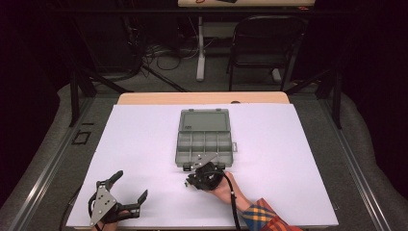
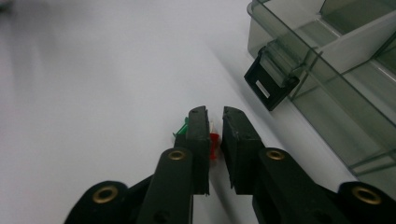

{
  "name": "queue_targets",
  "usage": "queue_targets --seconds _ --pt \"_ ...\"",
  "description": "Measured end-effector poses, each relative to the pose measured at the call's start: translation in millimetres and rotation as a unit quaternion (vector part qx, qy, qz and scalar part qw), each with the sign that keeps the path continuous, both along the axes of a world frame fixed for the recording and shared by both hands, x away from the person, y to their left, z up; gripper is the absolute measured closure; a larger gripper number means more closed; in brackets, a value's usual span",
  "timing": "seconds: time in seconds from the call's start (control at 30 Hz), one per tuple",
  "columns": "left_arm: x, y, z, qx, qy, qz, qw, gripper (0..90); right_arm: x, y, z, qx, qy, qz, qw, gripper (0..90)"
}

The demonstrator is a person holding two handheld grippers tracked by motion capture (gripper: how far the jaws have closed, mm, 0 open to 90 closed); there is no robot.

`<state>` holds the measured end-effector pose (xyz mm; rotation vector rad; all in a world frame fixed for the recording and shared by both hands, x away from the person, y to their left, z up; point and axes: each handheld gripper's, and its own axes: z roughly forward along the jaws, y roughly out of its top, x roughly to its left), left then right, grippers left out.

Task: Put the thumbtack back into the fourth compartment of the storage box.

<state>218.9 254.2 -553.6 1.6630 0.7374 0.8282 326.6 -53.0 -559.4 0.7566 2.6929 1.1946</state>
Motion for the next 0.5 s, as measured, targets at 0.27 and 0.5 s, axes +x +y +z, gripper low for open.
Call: queue_targets --seconds 0.27,0.5 --pt "-1.7 0.1 0.4 0.003 0.001 -0.002 1.0 0.0 -0.8 -1.1 -2.2 -0.004 -0.003 -0.003 1.0 84.9" --pt "0.7 -0.1 -0.5 0.003 0.005 -0.001 1.0 0.1 -1.5 -2.9 2.8 0.0 -0.014 -0.003 0.9999 85.3"
